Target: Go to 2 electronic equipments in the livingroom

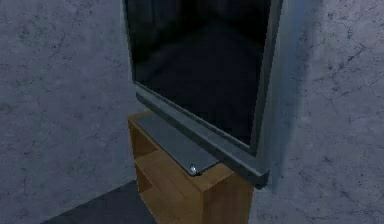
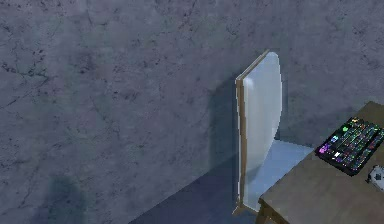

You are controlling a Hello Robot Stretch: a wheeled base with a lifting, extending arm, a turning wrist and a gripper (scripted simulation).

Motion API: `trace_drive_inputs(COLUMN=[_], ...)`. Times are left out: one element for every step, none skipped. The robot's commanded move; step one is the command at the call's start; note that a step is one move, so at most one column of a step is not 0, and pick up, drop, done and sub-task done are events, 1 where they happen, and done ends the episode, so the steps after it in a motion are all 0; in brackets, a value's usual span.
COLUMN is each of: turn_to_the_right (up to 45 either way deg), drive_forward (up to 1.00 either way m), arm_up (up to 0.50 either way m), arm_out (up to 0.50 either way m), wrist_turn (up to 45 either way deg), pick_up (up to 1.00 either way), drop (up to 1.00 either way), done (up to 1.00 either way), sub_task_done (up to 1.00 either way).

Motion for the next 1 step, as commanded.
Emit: trace_drive_inputs(turn_to_the_right=[0.0], drive_forward=[0.0], arm_up=[0.0], arm_out=[0.0], wrist_turn=[0.0], pick_up=[0.0], drop=[0.0], done=[1.0], sub_task_done=[0.0])
